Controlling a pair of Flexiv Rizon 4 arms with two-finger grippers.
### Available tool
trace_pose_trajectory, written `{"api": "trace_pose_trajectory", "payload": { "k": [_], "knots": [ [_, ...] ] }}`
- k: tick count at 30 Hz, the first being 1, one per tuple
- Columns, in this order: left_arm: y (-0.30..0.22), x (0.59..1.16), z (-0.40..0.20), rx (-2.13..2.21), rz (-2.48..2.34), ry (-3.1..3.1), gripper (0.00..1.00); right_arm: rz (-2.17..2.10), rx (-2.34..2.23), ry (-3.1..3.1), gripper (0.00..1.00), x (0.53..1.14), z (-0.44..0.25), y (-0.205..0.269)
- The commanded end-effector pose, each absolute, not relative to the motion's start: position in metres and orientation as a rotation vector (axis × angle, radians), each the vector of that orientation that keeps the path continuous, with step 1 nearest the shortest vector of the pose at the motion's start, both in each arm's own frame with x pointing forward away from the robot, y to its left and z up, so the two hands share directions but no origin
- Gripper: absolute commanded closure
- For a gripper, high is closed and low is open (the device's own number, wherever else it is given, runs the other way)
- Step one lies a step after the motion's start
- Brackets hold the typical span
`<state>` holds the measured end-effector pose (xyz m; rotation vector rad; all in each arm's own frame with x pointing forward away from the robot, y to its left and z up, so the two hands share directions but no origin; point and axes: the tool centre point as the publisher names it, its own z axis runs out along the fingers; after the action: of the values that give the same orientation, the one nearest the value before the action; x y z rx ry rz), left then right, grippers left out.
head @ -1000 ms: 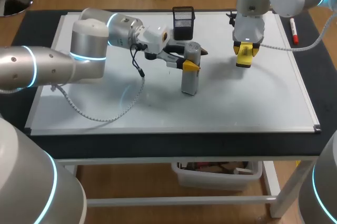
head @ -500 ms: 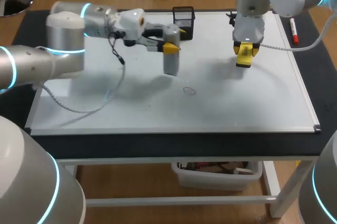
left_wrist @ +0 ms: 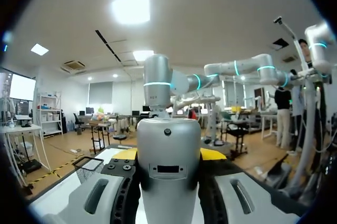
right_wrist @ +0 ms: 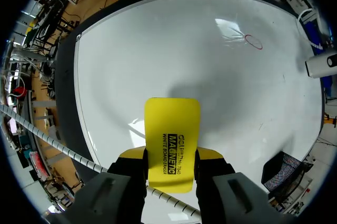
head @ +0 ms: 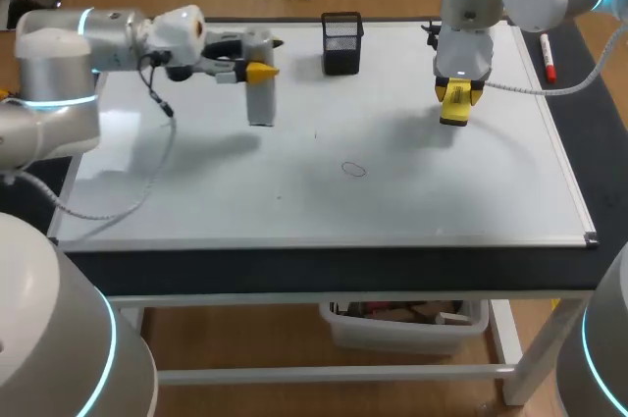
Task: Pick up the inspection probe, press it on each red-marked spot on the whiteboard one by one, put down the probe, pick up the eraser, and wipe off all the red marks.
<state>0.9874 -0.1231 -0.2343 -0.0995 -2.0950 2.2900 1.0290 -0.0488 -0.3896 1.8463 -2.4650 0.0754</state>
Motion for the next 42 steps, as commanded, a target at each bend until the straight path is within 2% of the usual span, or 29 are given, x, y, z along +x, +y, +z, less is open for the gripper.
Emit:
{"api": "trace_pose_trajectory", "payload": {
  "k": [1,16,25,42],
  "knots": [
    [-0.101,0.984,-0.234,0.004,2.323,-2.140,1.00,0.079,1.848,-2.462,1.00,1.029,-0.388,-0.050],
    [-0.052,0.986,-0.234,0.107,2.355,-2.188,1.00,0.079,1.848,-2.462,1.00,1.029,-0.388,-0.050],
    [-0.042,0.981,-0.232,0.122,2.372,-2.193,1.00,0.079,1.848,-2.462,1.00,1.029,-0.388,-0.050],
    [-0.042,0.981,-0.232,0.122,2.372,-2.193,1.00,0.145,2.061,-2.311,1.00,0.975,-0.382,0.054]
  ]
}}
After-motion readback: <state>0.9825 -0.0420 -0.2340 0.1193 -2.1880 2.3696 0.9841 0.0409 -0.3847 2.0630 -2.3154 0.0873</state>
